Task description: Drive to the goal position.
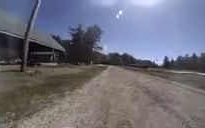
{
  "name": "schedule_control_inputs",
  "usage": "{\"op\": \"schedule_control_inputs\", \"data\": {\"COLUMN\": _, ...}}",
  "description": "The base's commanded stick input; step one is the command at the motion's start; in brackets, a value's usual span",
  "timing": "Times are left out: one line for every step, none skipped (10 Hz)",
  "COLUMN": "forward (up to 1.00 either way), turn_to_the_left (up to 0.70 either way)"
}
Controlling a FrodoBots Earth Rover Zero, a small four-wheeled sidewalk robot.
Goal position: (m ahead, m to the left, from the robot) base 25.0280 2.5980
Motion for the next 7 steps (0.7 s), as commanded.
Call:
{"op": "schedule_control_inputs", "data": {"forward": 0.70, "turn_to_the_left": 0.00}}
{"op": "schedule_control_inputs", "data": {"forward": 0.70, "turn_to_the_left": 0.00}}
{"op": "schedule_control_inputs", "data": {"forward": 0.70, "turn_to_the_left": 0.00}}
{"op": "schedule_control_inputs", "data": {"forward": 0.70, "turn_to_the_left": 0.00}}
{"op": "schedule_control_inputs", "data": {"forward": 0.70, "turn_to_the_left": 0.00}}
{"op": "schedule_control_inputs", "data": {"forward": 0.70, "turn_to_the_left": 0.00}}
{"op": "schedule_control_inputs", "data": {"forward": 0.70, "turn_to_the_left": 0.00}}
